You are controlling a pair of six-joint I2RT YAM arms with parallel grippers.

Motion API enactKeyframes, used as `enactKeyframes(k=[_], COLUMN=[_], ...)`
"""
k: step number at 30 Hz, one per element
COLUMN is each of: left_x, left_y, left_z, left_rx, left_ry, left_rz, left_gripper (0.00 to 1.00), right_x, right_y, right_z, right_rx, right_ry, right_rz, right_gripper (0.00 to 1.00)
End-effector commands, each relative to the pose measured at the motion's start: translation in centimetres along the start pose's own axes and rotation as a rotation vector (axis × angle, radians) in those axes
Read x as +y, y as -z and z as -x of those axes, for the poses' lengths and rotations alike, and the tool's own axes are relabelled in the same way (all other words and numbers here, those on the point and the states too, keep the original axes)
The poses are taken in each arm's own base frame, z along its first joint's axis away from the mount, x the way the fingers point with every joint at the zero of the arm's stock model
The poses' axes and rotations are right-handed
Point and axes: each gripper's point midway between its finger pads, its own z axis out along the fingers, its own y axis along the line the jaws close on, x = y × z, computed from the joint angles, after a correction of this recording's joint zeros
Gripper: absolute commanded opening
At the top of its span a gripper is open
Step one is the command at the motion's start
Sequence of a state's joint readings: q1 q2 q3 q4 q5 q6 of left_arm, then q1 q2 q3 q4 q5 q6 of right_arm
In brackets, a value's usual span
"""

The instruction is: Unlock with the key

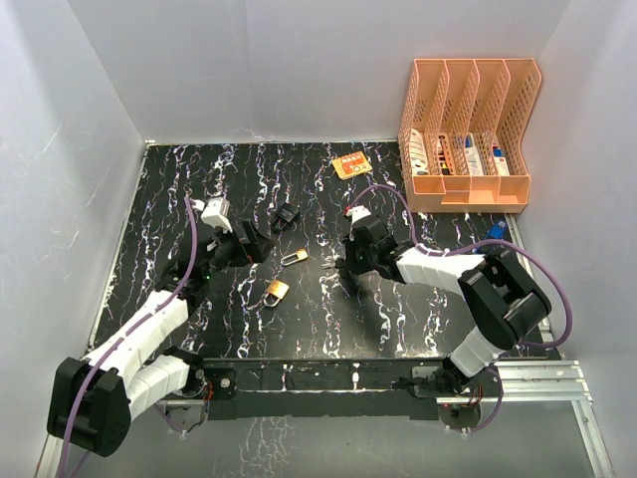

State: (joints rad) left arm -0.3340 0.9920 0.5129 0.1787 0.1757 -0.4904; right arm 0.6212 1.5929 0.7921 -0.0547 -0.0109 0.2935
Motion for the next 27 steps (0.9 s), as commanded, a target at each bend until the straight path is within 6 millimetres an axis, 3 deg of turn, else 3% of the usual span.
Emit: enactKeyframes(k=[1, 7, 20, 27], left_x=[-1.4, -2.9, -7.6, -10.2], left_y=[0.0, -0.6, -2.3, -2.4], left_z=[1.7, 1.1, -0.9, -1.6], left_rx=[-0.039, -0.028, -0.014, -0.026], left_ry=[-0.028, -0.056, -0.152, -0.197], left_rz=[-0.034, -0.096, -0.249, -0.332], left_gripper=[0.98, 0.98, 0.98, 0.97], right_x=[1.2, 1.8, 4.5, 5.0], right_y=[1.4, 4.6, 13.3, 14.8], right_z=[4.4, 6.5, 10.6, 10.7], right_rx=[-0.137, -0.236, -0.451, -0.464], right_ry=[0.021, 0.045, 0.079, 0.101], right_rz=[0.034, 0.059, 0.184, 0.214], right_gripper=[0.00, 0.00, 0.00, 0.00])
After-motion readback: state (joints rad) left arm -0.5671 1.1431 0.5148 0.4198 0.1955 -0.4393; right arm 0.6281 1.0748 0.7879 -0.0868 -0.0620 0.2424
